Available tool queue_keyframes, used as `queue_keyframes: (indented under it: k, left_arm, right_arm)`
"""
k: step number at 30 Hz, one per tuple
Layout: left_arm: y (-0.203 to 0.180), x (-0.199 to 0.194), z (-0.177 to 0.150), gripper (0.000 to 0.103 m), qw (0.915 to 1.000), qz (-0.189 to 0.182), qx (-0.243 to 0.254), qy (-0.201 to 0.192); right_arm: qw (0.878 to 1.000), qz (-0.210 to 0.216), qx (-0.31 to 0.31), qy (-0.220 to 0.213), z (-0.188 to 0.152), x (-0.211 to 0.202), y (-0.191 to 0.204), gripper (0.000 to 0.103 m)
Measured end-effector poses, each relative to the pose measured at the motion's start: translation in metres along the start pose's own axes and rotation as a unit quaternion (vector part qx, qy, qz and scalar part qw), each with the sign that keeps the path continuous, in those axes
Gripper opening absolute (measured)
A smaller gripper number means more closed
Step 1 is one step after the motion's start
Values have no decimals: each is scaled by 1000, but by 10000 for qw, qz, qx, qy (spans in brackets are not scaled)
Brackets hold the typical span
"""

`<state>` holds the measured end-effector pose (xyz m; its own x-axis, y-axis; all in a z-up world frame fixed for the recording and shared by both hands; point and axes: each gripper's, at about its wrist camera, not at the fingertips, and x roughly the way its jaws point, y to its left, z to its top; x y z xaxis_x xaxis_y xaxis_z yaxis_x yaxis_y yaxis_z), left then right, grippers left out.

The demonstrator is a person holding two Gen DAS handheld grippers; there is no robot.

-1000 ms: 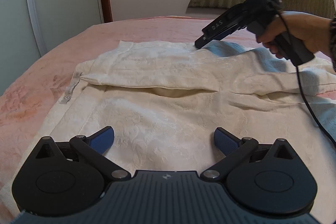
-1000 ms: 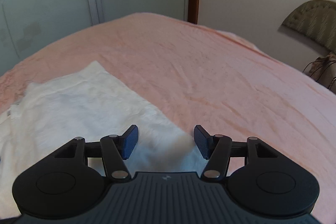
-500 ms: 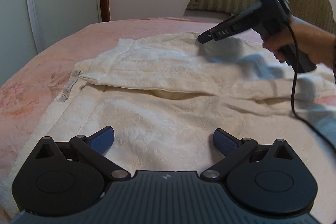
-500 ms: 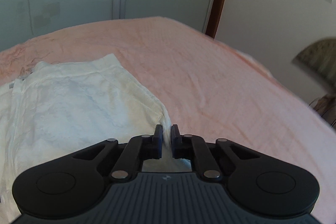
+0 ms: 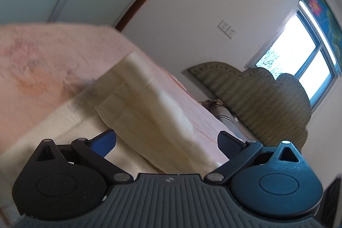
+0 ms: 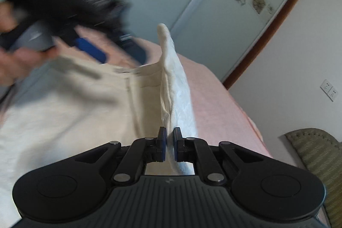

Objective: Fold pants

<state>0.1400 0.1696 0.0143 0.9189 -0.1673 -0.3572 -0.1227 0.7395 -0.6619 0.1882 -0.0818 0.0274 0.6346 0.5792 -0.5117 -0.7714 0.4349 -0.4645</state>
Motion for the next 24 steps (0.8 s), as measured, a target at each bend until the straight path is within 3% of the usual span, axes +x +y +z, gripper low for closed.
queue_keyframes:
  k: [2,4,7,8,9,11,13,14,15,17,20,22,23,24]
  left_arm:
    - [11,16,4,102,9986,39,-517,118]
    - [22,32,10,98,9948,347,-928,228]
    - [42,54,19,85,9842,423,-1657,467]
    - [49,59,22,75,9809,306,-1850,524]
    - [51,63,23,57,9787,222,-1963,564]
    - [52,70,29,37,9778,176,-1973,689]
    - [49,71,31,21,9809,169,-1820,661]
    - [48,70,32,13,9831,183,-1708,637]
    - [46,69,33,10,9845,172,-1634,606]
    - [43,68,35,7,9867,115,-1518,569]
    - [39,65,37,6,9884,55,-1403,571]
    - [37,63,37,6,9895,30,-1326,579]
    - [37,59,37,5,9896,11,-1311,595]
    - [38,54,37,5,9899,-20,-1274,614]
  right_arm:
    - [9999,-2,149,19,-6,1,7,7]
    - [9991,-67,427,-49,-13,2,9,7]
    - [9977,-308,589,-136,-17,0,16,7]
    - [9975,-371,582,-150,-19,-1,20,7]
    - [9975,-436,533,-136,-19,0,25,7]
    - [9975,-593,382,-50,-21,5,31,9]
    - [9965,-802,247,56,-24,8,35,19]
    - [9954,-927,200,109,-27,9,35,31]
    - [9941,-1051,174,205,-31,10,35,44]
    - [9911,-1266,156,369,-39,9,33,49]
    - [9866,-1456,171,712,-52,8,27,47]
    - [9834,-1544,156,936,-60,9,23,29]
    - [9822,-1592,204,980,-63,8,20,12]
    - [9812,-1639,275,987,-68,4,18,9]
